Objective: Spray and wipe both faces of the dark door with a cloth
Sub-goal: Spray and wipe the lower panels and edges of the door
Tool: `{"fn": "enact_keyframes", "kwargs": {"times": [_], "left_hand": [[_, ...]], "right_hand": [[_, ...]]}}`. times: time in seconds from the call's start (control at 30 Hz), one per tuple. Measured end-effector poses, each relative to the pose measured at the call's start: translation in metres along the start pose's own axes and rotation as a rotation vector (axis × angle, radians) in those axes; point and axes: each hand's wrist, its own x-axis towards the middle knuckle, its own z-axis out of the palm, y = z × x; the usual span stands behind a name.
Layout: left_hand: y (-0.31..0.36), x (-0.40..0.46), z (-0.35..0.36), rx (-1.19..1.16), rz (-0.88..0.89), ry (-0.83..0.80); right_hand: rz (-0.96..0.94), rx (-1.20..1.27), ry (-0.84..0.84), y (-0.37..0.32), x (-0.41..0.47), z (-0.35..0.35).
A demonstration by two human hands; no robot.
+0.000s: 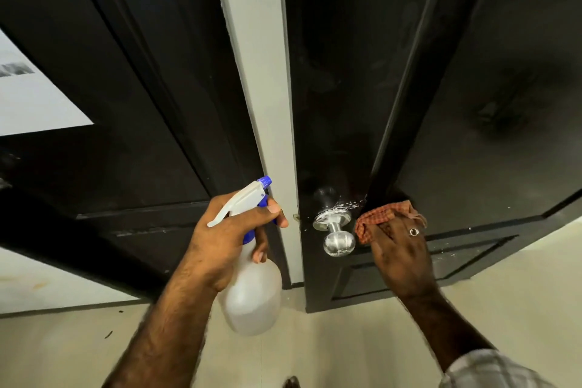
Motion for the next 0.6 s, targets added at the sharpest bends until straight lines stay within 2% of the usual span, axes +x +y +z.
{"fn": "enact_keyframes", "kwargs": {"times": [0.07, 0.1, 0.23, 0.3, 0.37, 0.5, 0.53, 0.6], "left_hand": [[-0.002, -0.006, 0.002, 0.005, 0.006, 0.013], [-0.003, -0.008, 0.004, 0.009, 0.009, 0.021], [-0.003, -0.02, 0.022, 0.027, 0.028, 0.058], [-0.003, -0.025, 0.034, 0.02, 0.038, 0.077], [-0.003, -0.03, 0.05, 0.019, 0.046, 0.095], [-0.013, -0.04, 0.08, 0.003, 0.018, 0.127], [-0.016, -0.042, 0.086, -0.005, 0.0, 0.149], [-0.022, -0.048, 0.098, -0.024, -0.059, 0.205]], "right_hand": [[0.011, 0.042, 0.015, -0.004, 0.01, -0.014], [0.031, 0.078, 0.075, -0.009, 0.022, -0.028], [0.008, 0.126, 0.535, -0.014, 0.082, -0.087], [-0.024, 0.146, 0.655, -0.011, 0.095, -0.095], [-0.084, 0.127, 0.607, -0.004, 0.085, -0.083], [-0.221, 0.057, 0.201, 0.014, 0.033, -0.04], [-0.23, 0.07, 0.149, 0.016, 0.031, -0.041], [-0.204, 0.125, 0.193, 0.016, 0.045, -0.061]]}}
